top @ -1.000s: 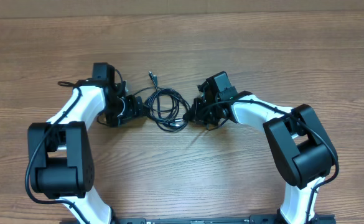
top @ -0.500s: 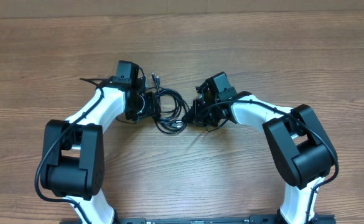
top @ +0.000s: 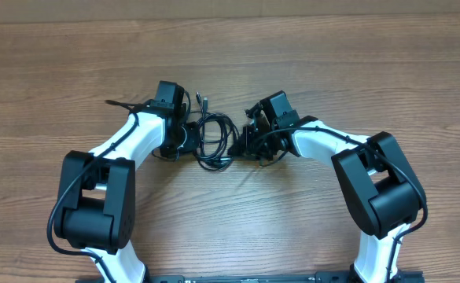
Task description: Untangle cables
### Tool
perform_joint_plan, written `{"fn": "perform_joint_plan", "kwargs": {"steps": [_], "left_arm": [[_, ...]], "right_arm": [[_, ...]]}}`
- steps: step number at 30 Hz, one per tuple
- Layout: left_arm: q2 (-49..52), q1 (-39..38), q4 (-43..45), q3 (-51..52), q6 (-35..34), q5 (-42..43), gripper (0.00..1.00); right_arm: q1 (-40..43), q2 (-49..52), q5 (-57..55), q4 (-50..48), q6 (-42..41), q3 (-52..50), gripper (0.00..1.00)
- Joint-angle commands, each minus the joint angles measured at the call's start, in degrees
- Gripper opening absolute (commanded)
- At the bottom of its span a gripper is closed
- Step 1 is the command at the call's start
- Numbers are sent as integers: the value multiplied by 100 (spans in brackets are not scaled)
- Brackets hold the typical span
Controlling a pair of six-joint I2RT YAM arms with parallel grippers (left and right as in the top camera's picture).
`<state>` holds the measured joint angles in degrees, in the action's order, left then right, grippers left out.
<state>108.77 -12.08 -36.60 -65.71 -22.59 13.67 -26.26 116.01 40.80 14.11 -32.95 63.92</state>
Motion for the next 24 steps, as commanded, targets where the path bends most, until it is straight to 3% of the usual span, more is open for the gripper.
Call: {"fn": "perform_joint_plan", "kwargs": {"steps": [1,6,19,24], "left_arm": [[35,33,-85,9,330,761,5],[35,39,-90,9,330,844,22],[35,4,-389,11,485,767,33],[35,-103,-382,11,483,498,33]], "right_arm": [[-37,37,1624,-494,190,17,9],[-39,37,2494,-791,647,17,11],[-35,37,2146,-741,645,17,10],[-35,37,1139,-378,643,17,10]]}}
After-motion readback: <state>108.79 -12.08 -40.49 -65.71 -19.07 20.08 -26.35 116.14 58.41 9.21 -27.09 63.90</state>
